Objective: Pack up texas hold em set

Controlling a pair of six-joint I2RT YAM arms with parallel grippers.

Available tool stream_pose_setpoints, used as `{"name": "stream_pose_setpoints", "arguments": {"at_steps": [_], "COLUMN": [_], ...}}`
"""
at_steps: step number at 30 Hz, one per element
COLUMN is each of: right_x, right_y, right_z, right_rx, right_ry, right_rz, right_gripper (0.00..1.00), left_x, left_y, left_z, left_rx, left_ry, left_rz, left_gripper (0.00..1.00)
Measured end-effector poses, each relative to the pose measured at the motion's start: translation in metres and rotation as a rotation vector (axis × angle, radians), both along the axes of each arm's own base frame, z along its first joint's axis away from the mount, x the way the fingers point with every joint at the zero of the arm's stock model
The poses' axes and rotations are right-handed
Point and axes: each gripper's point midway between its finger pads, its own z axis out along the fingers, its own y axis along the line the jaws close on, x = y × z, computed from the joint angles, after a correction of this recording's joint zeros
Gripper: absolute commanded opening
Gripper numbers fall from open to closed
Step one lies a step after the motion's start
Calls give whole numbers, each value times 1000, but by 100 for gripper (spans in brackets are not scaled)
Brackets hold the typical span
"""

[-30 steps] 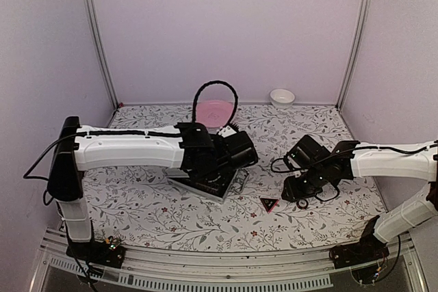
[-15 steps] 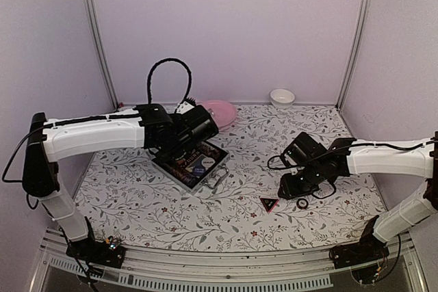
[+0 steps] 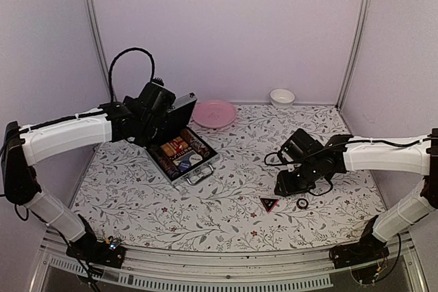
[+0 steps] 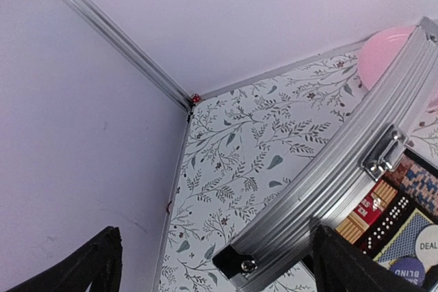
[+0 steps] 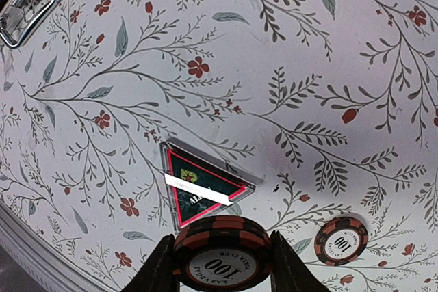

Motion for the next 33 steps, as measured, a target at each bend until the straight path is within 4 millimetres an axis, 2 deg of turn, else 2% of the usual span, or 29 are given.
{"name": "stream_pose_setpoints", "arguments": {"at_steps": [6,12,16,21,24,33], "right_x": [0,-1,-1,0,1,0], "right_y": [3,4,5,6,7,15], "right_z": [0,-3,-2,-2,-2,-1], "right_rx": [7,8,11,15,17,49], "right_ry": [9,21,20,16,15,19], "right_rz": [2,4,4,4,5,29], "right_gripper": [33,33,33,33,33,33], "left_x": [30,48,52,51,47,30], "left_y": [31,49,45,40,37,19], "left_z": [19,11,2,6,16,63], "left_rx": [-31,-28,-31,-66,-106,-297], "left_ry": [-80,-64,-36,-35,-43,-104], "left_rz": [57,76,53,15,-19,-155], "left_gripper": [97,97,97,97,97,96]}}
